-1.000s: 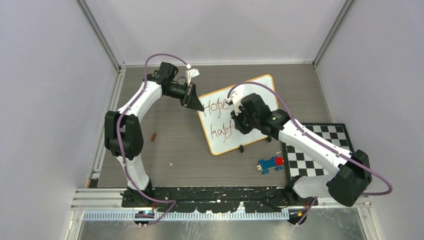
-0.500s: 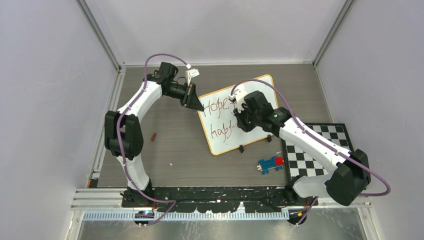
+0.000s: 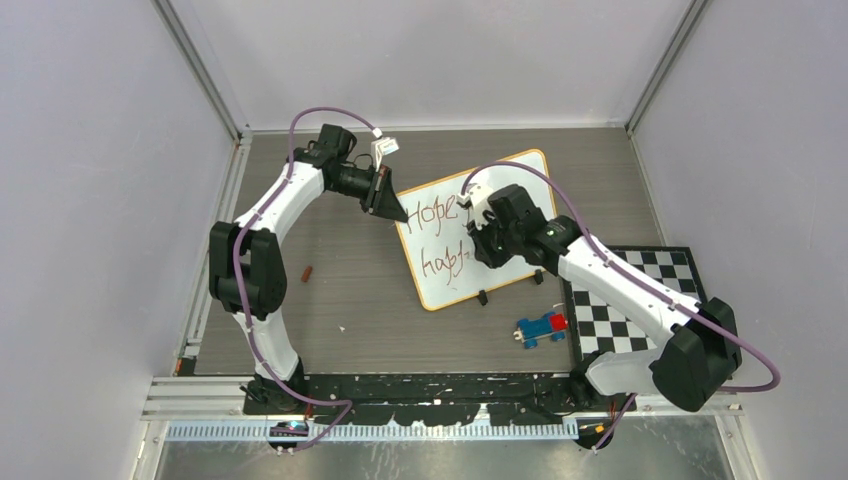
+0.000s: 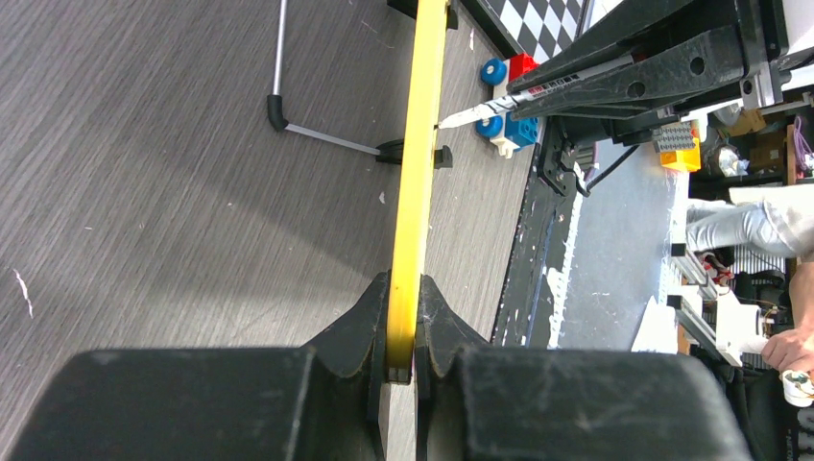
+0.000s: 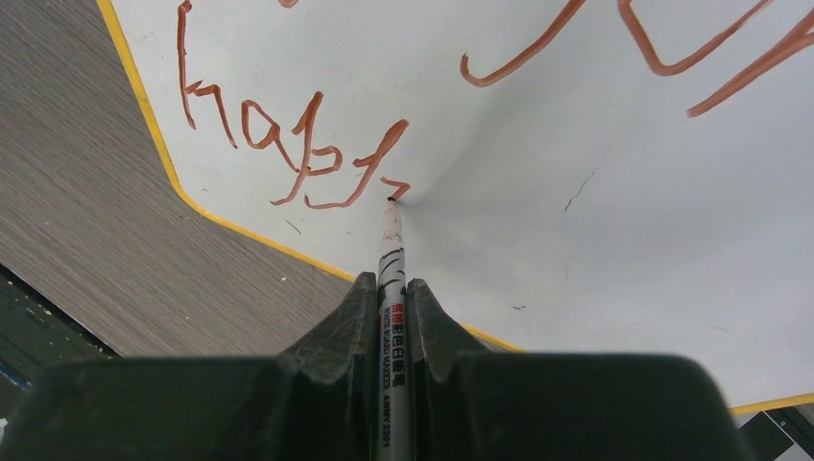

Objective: Write a sentence on the whiteboard

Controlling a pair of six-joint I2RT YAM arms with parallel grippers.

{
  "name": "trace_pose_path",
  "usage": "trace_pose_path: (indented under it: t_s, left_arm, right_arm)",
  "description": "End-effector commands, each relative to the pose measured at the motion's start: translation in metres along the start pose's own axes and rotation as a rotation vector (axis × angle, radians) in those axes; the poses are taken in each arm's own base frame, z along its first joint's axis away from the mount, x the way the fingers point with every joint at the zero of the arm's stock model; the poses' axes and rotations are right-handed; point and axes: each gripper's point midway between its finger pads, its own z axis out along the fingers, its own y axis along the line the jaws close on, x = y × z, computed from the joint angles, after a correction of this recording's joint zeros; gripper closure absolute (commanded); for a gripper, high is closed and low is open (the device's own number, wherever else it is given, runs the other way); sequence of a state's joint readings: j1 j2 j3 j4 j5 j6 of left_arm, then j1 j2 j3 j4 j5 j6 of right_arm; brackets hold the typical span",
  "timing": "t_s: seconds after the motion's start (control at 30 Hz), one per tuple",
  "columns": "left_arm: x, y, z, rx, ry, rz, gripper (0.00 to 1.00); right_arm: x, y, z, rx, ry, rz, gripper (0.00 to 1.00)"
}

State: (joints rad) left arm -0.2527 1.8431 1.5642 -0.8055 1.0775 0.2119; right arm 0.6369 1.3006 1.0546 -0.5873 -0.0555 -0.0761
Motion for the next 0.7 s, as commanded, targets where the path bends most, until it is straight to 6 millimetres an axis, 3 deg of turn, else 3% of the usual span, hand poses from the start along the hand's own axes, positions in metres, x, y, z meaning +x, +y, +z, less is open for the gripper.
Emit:
trace_pose_path:
  t_s: [0.0, 0.3, 0.67]
  left_arm:
    - [-0.006, 0.012, -0.007, -0.094, 0.005, 0.062, 1.0]
    - [-0.006, 0.01, -0.008, -0.098, 0.005, 0.066, 1.0]
    - [-0.008, 0.008, -0.008, -0.09, 0.001, 0.069, 1.0]
  right_arm:
    - [-0.007, 0.01, 0.002, -0.024, -0.018, -0.014, 1.0]
    - [-0.028, 0.014, 0.004, -0.032, -0.051, -0.013, 1.0]
    - [-0.028, 0.002, -0.03, 0.004, -0.098, -0.02, 1.0]
